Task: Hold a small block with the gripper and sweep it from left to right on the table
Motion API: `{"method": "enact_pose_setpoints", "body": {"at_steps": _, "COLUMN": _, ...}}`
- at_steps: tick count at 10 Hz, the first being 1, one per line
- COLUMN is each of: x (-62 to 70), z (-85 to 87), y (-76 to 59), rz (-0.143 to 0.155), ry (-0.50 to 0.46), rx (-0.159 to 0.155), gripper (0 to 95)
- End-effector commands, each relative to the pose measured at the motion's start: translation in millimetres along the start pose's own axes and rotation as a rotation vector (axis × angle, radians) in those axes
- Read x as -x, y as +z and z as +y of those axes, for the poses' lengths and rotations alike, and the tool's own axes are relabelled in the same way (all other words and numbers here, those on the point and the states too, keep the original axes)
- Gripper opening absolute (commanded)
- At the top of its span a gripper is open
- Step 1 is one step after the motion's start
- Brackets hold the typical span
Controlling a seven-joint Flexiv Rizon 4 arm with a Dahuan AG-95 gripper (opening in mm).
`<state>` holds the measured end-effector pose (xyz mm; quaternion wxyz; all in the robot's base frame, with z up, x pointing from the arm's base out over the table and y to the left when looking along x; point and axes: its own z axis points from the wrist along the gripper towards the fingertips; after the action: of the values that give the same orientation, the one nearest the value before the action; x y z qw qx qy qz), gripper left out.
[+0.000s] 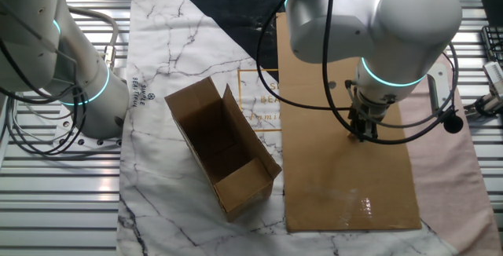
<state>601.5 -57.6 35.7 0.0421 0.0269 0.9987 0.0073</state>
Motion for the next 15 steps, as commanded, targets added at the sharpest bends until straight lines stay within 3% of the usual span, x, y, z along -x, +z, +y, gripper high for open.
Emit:
{"method": "enact_pose_setpoints", "body": {"at_steps": 1, "x": -0.2, "z": 0.9, "y": 0.3, "rz": 0.001, "ry": -0.005, "rx": -0.001, "gripper": 0.0}}
{"method": "enact_pose_setpoints", "body": {"at_steps": 15, "x": -0.8, "z": 9.9, "y": -0.3, "rz": 0.002, "ry": -0.016, "rx": 0.001, "gripper": 0.0}}
